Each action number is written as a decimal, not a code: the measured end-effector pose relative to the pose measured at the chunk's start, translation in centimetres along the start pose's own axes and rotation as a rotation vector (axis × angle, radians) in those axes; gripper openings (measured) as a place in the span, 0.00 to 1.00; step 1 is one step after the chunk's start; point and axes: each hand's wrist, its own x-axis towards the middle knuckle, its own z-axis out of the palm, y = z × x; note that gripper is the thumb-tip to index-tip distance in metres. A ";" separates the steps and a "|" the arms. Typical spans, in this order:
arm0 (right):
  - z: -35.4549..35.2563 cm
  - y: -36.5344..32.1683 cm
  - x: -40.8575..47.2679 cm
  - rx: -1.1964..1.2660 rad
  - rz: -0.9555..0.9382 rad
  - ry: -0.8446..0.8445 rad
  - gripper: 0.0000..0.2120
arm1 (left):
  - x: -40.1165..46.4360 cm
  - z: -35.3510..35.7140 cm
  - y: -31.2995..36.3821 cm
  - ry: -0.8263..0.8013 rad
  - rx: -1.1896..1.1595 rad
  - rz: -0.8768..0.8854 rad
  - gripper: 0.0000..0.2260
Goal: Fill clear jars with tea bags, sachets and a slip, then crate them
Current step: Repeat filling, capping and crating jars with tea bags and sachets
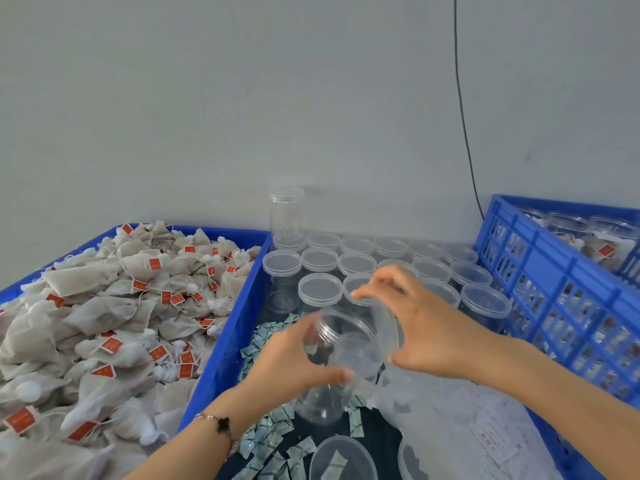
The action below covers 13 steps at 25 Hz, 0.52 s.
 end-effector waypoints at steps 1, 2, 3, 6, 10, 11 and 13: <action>0.2 0.7 -0.1 0.015 0.107 0.062 0.36 | 0.1 -0.3 -0.2 0.090 -0.006 -0.022 0.42; 0.6 1.3 -0.3 0.024 0.241 0.086 0.35 | 0.3 -0.6 -0.3 0.191 -0.005 -0.037 0.44; 1.4 2.1 -0.6 0.019 0.370 0.060 0.33 | 0.4 -0.8 -0.4 0.283 0.005 -0.062 0.44; 5.0 3.8 -0.9 0.106 0.554 -0.061 0.23 | 0.6 -1.0 -0.6 0.391 0.088 -0.164 0.49; 8.2 4.2 0.3 0.226 0.568 0.016 0.28 | 0.4 -1.1 -0.1 0.389 0.156 -0.201 0.50; 8.5 4.1 0.6 0.174 0.548 0.006 0.30 | 0.1 -1.0 0.3 0.392 0.153 -0.213 0.50; 8.4 3.5 1.1 0.116 0.470 -0.001 0.26 | -0.4 -1.0 1.1 0.432 0.086 -0.246 0.50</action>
